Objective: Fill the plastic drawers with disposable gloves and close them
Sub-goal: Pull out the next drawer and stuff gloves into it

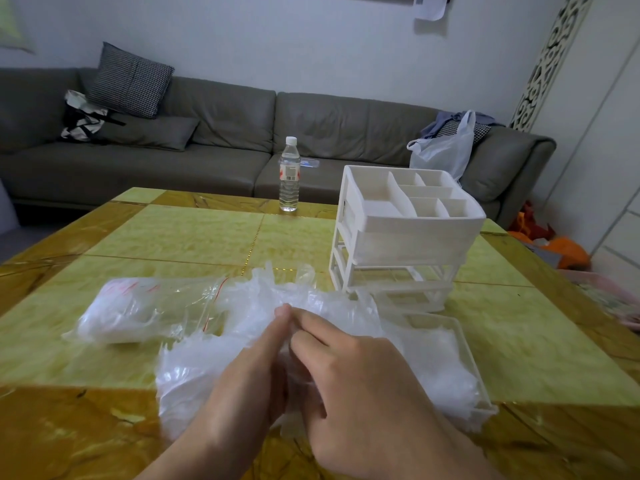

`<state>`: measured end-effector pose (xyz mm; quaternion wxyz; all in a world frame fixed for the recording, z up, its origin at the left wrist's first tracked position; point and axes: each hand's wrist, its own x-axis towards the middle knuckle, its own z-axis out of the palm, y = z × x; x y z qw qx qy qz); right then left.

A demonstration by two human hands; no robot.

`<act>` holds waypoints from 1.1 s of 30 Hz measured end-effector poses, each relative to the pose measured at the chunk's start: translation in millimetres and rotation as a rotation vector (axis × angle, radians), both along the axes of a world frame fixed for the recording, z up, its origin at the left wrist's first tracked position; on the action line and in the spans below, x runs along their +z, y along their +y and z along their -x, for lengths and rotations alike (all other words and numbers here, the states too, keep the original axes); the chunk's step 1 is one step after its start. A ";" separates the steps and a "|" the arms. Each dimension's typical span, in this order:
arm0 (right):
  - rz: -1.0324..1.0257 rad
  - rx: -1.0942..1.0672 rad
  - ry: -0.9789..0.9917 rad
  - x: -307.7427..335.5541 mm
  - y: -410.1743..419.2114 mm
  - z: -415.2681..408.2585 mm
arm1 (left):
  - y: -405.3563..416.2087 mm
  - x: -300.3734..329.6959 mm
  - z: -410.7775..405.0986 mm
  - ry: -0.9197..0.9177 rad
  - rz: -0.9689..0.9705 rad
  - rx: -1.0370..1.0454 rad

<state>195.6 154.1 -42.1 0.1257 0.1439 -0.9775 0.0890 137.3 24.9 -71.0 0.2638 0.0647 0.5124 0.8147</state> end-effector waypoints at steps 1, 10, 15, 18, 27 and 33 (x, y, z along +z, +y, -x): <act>0.001 0.005 -0.023 1.6 -0.6 -0.8 | -0.3 -0.1 -0.1 0.034 0.040 0.024; 0.428 0.053 0.071 16.6 15.5 -16.0 | -8.9 10.9 6.8 0.150 0.236 0.163; 1.107 -0.479 0.277 11.3 45.5 -4.5 | -24.5 29.6 11.3 0.199 0.244 0.196; 1.484 -0.629 -0.241 10.7 53.0 1.7 | -30.7 34.6 14.7 0.229 0.230 0.198; 1.593 -0.495 -0.221 -6.5 38.5 11.3 | -30.8 35.0 7.1 0.261 0.312 0.116; 1.291 -0.500 -0.081 -13.6 38.9 11.9 | -31.4 27.3 9.8 0.260 0.463 0.183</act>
